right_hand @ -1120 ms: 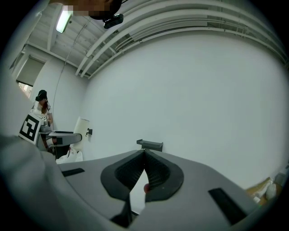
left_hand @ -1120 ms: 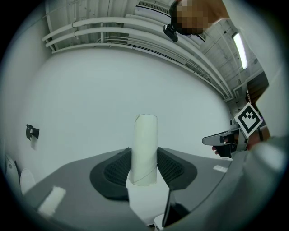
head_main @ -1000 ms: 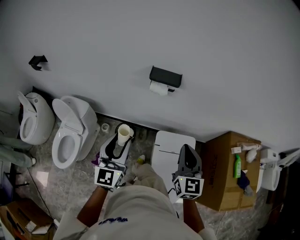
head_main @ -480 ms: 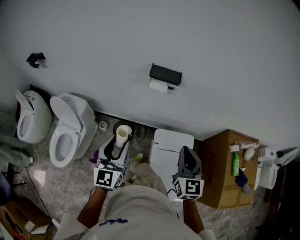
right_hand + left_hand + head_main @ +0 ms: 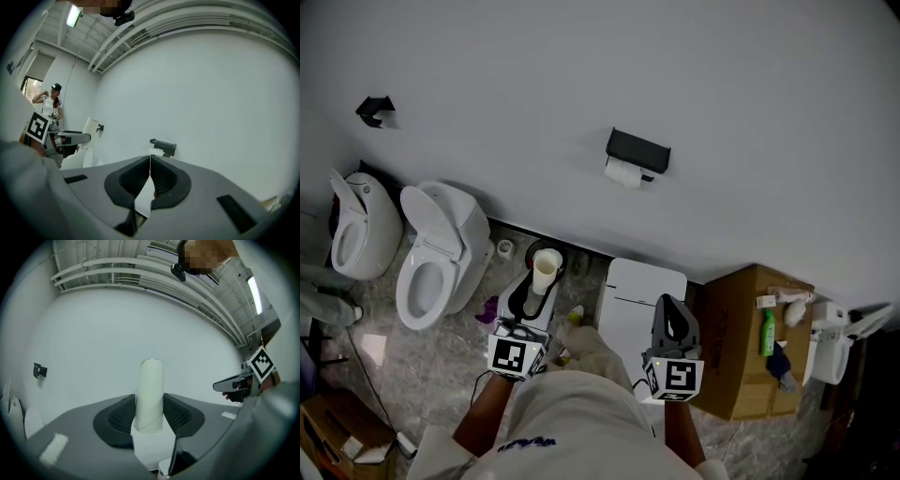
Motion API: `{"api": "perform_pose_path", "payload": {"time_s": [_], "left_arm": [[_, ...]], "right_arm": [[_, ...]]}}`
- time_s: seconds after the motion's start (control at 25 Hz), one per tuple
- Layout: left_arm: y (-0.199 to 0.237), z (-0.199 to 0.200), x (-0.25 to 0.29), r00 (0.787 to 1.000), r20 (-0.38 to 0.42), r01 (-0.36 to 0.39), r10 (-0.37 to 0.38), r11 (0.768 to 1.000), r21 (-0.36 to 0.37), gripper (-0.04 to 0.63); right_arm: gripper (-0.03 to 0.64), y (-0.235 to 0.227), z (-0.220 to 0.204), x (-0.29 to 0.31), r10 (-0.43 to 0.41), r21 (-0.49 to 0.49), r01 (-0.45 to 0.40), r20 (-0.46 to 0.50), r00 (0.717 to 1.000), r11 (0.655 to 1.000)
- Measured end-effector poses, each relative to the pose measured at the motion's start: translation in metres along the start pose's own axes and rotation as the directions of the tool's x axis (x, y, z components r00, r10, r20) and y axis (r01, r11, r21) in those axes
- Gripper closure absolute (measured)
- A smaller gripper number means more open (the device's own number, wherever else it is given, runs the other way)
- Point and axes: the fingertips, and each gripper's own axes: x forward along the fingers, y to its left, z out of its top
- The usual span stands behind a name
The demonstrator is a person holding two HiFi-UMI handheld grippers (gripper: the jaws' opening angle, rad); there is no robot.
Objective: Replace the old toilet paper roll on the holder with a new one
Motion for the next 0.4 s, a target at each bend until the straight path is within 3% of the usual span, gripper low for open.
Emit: {"api": "perform_pose_path", "payload": {"time_s": [0.4], "left_arm": [[0.016, -0.006, -0.004, 1.000, -0.014, -0.026, 0.026, 1.000, -0.011, 0.410]], "right_arm": [[0.604, 0.002, -0.011, 0.007, -0.021, -0.076, 0.017, -0.057, 0.998, 0.997]]}}
